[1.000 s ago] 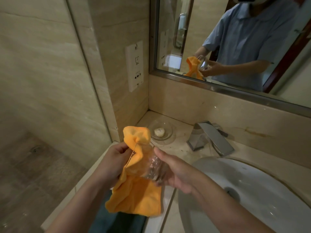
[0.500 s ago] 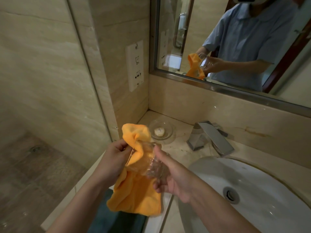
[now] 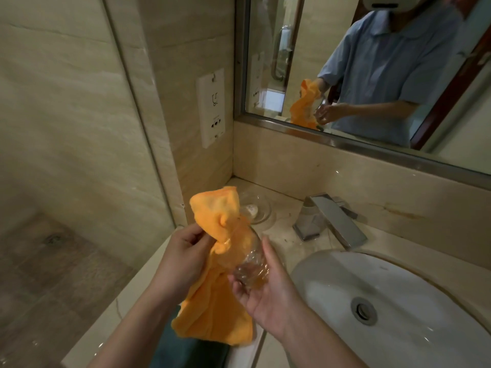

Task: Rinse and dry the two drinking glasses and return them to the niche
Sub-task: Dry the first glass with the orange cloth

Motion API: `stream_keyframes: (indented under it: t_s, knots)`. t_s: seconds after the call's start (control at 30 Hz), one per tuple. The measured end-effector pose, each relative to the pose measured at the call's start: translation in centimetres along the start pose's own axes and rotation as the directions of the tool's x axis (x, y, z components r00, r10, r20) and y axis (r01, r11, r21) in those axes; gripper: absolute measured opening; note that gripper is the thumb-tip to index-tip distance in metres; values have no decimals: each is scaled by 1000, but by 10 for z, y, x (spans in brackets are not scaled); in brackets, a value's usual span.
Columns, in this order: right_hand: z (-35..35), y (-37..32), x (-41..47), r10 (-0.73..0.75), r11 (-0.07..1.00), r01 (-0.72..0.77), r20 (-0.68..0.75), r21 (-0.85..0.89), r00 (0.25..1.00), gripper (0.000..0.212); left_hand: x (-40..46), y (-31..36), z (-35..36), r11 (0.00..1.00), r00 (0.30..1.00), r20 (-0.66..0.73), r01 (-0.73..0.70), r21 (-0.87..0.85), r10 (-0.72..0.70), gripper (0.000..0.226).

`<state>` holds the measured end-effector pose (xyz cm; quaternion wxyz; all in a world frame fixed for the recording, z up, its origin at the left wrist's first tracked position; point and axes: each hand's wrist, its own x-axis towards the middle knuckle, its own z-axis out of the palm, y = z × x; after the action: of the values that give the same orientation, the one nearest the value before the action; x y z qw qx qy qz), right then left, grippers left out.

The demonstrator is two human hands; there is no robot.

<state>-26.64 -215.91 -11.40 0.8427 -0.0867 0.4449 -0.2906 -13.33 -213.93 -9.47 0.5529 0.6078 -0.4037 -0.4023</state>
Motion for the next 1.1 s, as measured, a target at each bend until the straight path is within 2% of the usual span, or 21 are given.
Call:
stream_keyframes:
  t_s: [0.1,0.17,0.23,0.27,0.4,0.47,0.6,0.67,0.73,0.8,0.87,1.0,1.1]
  knots:
    - [1,-1,1,-180,983,181,-14,17,983,62,-6,0,-3,999,999,33,-8,53,6,31]
    - [2,-1,-1,-277,960,277,-6,-53,961,73,-8,1,-9,996,996,90,-3,87,-5,28]
    - [3,-1,-4,-317,944,314,-16,-99,948,81,-7,0,-16,993,988,151,-38,116,20,24]
    - [4,-1,-5,-316,946,314,-27,-77,948,78,-6,-1,-19,987,985,167,-71,148,45,21]
    - [12,-4,-6,-196,934,204,-56,294,979,59,-11,-10,-15,940,974,132,-214,266,184,16]
    - [14,-4,-5,-196,916,191,-23,353,980,60,-20,-14,-3,920,963,124,-267,287,240,23]
    - [11,-1,-3,-253,963,244,68,117,965,51,-22,-16,10,956,975,-17,-214,202,221,32]
    - [7,2,-3,-285,957,289,103,-27,953,52,-21,-11,11,983,990,-30,-134,125,138,24]
    - [4,3,-4,-322,923,338,113,-181,940,61,-21,-7,10,997,999,3,-44,65,44,22]
    - [0,2,-4,-381,797,404,145,-450,913,67,-20,-6,5,999,996,77,39,13,-39,26]
    - [-4,1,-3,-444,639,484,228,-597,867,59,-18,-6,-2,991,980,162,123,-47,-114,30]
    - [-7,2,0,-554,448,653,384,-611,739,58,-18,-3,-5,917,912,299,346,-200,-280,34]
    - [-7,4,6,-647,258,722,440,-641,622,71,-17,-2,-2,735,828,369,551,-396,-422,33]
